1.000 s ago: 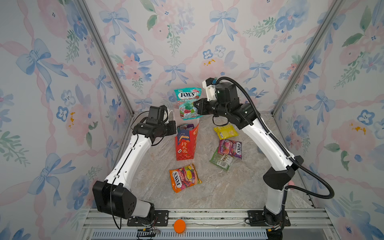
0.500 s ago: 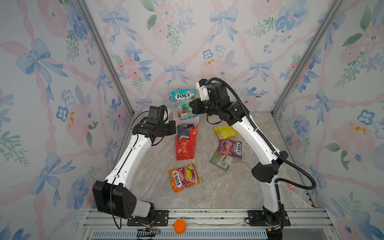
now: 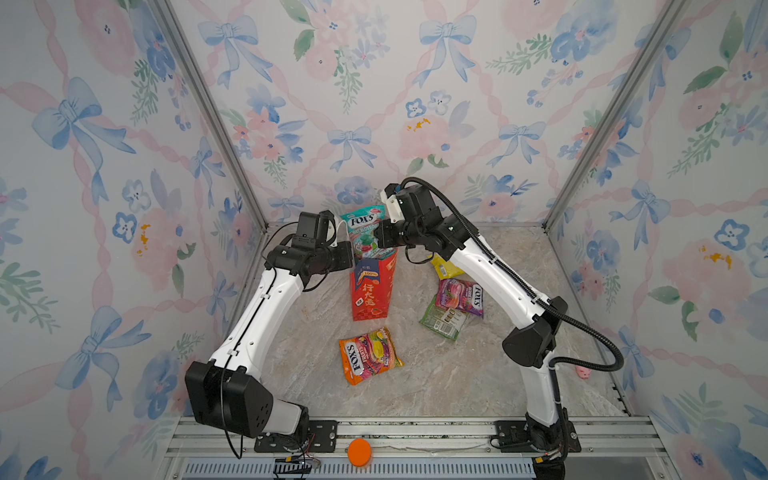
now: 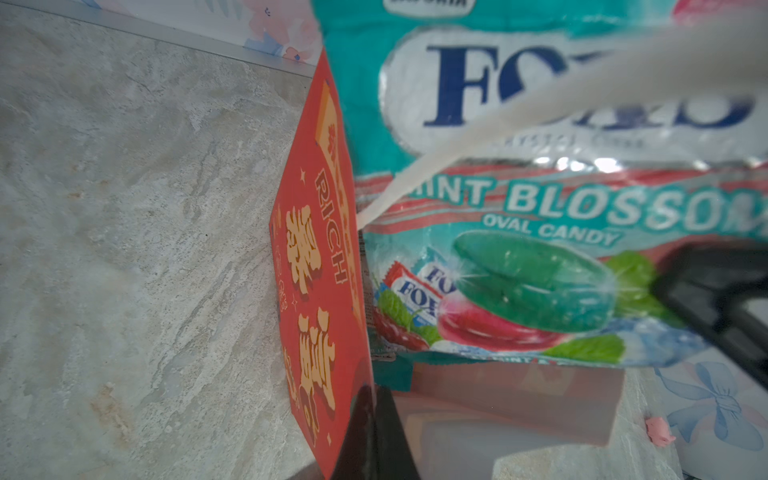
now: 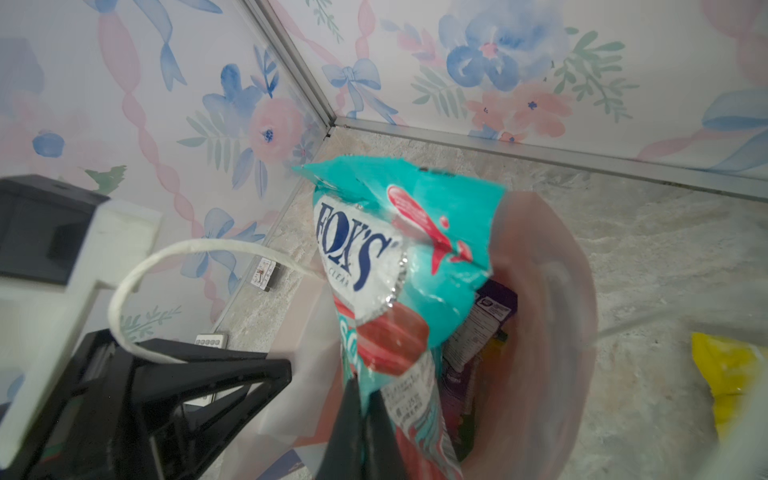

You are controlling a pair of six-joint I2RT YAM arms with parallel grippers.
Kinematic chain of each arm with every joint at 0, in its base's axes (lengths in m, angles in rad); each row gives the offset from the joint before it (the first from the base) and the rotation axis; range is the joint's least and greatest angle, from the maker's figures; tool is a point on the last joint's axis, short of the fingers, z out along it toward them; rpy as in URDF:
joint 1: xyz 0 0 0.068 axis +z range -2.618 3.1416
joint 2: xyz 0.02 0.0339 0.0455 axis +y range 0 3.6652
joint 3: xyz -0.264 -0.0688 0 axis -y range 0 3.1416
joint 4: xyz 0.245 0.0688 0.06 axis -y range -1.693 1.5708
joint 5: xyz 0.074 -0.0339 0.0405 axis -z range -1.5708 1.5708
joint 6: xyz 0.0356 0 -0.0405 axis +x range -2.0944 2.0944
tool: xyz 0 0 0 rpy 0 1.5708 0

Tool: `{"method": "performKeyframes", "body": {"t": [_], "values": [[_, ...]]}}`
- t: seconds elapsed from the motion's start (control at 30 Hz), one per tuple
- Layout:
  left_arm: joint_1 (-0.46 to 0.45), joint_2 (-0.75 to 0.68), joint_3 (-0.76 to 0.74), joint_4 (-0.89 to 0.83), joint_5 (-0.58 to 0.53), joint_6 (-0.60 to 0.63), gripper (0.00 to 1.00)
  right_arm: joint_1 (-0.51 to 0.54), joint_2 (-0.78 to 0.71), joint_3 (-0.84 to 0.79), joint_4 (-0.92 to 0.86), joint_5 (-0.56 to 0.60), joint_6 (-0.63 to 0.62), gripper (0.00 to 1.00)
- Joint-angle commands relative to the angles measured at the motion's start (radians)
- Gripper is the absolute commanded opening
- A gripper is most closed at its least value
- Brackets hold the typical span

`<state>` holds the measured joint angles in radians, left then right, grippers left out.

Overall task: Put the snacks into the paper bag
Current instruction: 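Lower the Mint Blossom packet into the bag and open the right gripper, then move the right gripper down to the orange Fox's Fruits packet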

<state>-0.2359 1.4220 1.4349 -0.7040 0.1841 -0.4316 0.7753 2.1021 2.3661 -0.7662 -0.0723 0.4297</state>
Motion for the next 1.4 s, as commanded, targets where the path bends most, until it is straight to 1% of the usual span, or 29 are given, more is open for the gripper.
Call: {"method": "performKeyframes", "body": {"t": [0.0,0.37,0.5,0.53,0.57,0.67,0.7,0.83,0.9,0.97,1.13,1.23,1.37], "values": [[-0.008,-0.005,-0.013,-0.035,0.018,-0.010,0.00,0.015,-0.075,-0.011,0.078,-0.015,0.021,0.00],[-0.007,-0.013,-0.021,-0.035,0.013,-0.009,0.00,0.024,-0.140,-0.145,0.157,-0.023,0.071,0.00],[-0.008,-0.014,-0.022,-0.034,0.014,-0.010,0.00,0.022,-0.151,-0.171,0.167,-0.022,0.083,0.00],[-0.007,-0.015,-0.022,-0.035,0.013,-0.009,0.00,0.021,-0.152,-0.174,0.168,-0.022,0.085,0.03],[-0.008,-0.017,-0.022,-0.035,0.013,-0.008,0.00,0.020,-0.156,-0.176,0.169,-0.023,0.087,0.09],[-0.008,-0.022,-0.025,-0.035,0.010,-0.008,0.00,0.018,-0.165,-0.180,0.172,-0.021,0.088,0.37],[-0.007,-0.024,-0.027,-0.035,0.009,-0.008,0.00,0.016,-0.173,-0.182,0.173,-0.020,0.087,0.45],[-0.006,-0.024,-0.031,-0.035,0.010,-0.008,0.00,0.008,-0.210,-0.203,0.195,-0.018,0.076,0.62],[-0.005,-0.024,-0.031,-0.035,0.009,-0.008,0.00,0.006,-0.232,-0.221,0.211,-0.019,0.072,0.67],[-0.006,-0.023,-0.030,-0.035,0.008,-0.009,0.00,0.004,-0.251,-0.237,0.219,-0.020,0.069,0.69],[-0.005,-0.020,-0.030,-0.035,0.005,-0.006,0.00,0.005,-0.305,-0.302,0.222,-0.038,0.054,0.72],[-0.005,-0.020,-0.031,-0.035,0.003,-0.006,0.00,0.005,-0.363,-0.417,0.231,-0.044,0.051,0.72],[-0.004,-0.014,-0.028,-0.034,0.003,-0.004,0.00,0.006,-0.484,-0.622,0.247,-0.026,0.061,0.74]]}}
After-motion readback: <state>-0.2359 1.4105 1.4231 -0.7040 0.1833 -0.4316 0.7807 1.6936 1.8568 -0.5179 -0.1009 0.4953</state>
